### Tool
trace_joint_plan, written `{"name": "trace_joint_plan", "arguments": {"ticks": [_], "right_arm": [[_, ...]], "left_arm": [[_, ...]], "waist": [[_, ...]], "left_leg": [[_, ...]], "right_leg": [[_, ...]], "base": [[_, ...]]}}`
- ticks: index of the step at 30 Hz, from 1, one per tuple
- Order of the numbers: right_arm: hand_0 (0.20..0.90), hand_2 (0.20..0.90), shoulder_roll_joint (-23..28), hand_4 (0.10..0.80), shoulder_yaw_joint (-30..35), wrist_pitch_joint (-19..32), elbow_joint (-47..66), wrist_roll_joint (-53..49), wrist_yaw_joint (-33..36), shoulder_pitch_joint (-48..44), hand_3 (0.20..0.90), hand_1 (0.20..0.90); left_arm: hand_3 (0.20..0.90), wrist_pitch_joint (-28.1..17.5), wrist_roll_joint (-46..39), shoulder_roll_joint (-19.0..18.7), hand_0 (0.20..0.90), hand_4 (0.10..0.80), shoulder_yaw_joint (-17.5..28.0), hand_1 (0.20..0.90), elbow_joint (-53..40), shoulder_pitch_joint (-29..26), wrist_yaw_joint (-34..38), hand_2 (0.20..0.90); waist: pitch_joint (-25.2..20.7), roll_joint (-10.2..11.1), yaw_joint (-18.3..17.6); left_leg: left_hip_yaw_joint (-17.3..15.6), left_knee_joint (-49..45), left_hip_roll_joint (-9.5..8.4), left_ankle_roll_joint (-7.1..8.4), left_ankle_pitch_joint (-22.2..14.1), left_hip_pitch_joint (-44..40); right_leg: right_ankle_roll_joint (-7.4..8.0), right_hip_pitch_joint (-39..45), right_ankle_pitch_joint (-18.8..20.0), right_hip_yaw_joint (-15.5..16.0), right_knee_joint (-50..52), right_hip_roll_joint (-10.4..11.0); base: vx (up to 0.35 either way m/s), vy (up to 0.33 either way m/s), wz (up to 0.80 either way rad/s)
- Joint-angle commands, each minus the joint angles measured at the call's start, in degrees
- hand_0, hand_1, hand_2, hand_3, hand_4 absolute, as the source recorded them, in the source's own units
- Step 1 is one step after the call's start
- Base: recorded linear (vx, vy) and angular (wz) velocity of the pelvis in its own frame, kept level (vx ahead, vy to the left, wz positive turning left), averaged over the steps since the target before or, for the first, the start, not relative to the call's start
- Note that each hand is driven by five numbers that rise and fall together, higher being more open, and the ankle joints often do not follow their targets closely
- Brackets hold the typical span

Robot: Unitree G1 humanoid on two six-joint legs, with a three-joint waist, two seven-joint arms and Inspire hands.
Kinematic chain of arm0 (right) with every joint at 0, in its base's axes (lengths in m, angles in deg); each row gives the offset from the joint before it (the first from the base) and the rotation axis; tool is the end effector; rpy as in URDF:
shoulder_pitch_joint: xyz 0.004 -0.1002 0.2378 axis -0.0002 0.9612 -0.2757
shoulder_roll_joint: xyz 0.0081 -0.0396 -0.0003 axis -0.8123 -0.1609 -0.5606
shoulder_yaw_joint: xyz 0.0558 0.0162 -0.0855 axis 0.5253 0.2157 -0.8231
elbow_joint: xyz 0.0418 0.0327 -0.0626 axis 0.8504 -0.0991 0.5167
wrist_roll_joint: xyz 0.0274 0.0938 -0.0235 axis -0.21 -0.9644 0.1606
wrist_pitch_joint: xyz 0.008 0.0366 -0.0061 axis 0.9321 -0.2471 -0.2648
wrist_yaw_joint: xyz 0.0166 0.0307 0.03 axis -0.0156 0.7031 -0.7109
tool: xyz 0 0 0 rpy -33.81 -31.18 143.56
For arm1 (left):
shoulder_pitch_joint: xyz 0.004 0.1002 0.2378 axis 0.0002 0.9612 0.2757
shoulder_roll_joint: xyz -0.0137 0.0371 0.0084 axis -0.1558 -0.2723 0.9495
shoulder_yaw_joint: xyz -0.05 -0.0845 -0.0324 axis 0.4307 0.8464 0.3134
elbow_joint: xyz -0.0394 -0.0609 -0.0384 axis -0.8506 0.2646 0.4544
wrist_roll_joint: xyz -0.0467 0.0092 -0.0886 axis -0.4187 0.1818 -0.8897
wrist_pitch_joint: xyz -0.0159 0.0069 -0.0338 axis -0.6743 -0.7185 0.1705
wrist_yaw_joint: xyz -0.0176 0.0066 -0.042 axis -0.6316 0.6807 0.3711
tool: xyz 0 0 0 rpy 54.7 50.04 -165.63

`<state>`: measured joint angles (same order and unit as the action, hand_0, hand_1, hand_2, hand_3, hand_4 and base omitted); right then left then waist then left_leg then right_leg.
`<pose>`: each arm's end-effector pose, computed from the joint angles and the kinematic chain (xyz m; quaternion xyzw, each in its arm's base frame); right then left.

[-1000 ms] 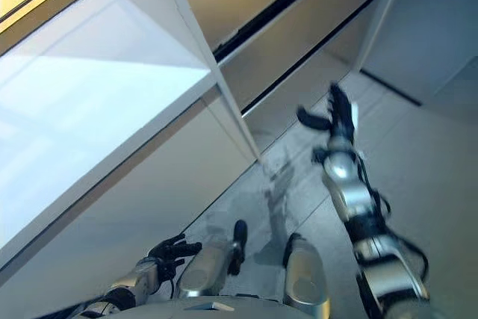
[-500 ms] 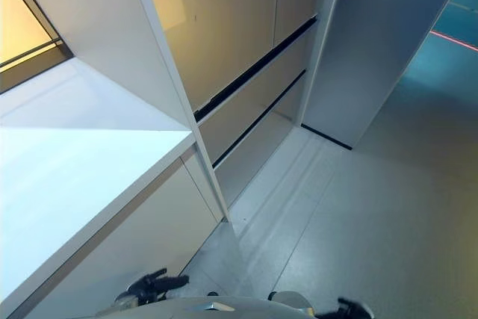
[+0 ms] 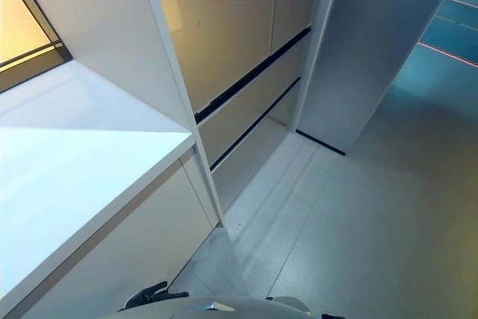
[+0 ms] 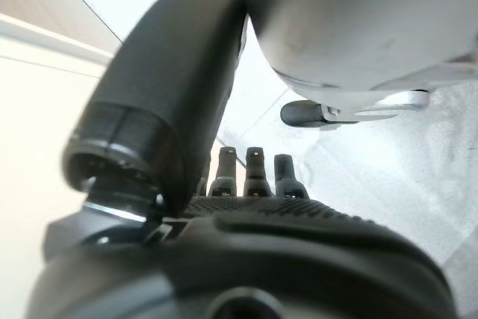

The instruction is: Put drinks into fridge and close the fridge

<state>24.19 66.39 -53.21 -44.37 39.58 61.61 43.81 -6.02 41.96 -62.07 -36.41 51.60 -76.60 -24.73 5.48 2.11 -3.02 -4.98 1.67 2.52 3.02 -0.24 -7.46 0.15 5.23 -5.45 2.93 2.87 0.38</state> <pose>0.0148 -0.2309 -0.1204 -0.0649 0.6456 -0.0426 0.7597 0.0478 0.2280 -0.1177 -0.0165 0.5682 0.1237 0.8134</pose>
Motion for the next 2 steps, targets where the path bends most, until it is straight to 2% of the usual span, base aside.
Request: {"name": "trace_joint_plan", "arguments": {"ticks": [1, 2], "right_arm": [[0.900, 0.900, -0.5, 0.800, -1.3, 2.1, 0.3, 1.2, -1.4, -2.4, 0.900, 0.900], [0.900, 0.900, -0.6, 0.800, -1.5, 2.2, 0.2, 1.2, -1.3, -2.3, 0.900, 0.900]], "left_arm": [[0.900, -0.8, -1.3, 0.1, 0.900, 0.800, 1.0, 0.900, 0.1, -1.4, -0.4, 0.900], [0.900, -0.7, -1.3, 0.1, 0.900, 0.800, 1.0, 0.900, 0.1, -1.4, -0.4, 0.900]], "waist": [[1.4, 1.0, 0.2], [1.3, 1.0, 0.2]], "left_leg": [[-0.1, -1.8, -5.11, -6.06, -3.4, 1.4], [-0.1, -1.7, -5.15, -6.10, -3.4, 1.3]], "right_leg": [[2.07, -1.6, 5.6, -0.8, -1.6, -0.4], [2.08, -1.5, 5.6, -0.9, -1.6, -0.4]], "base": [[0.016, 0.005, -0.05], [0.013, 0.004, -0.04]]}}
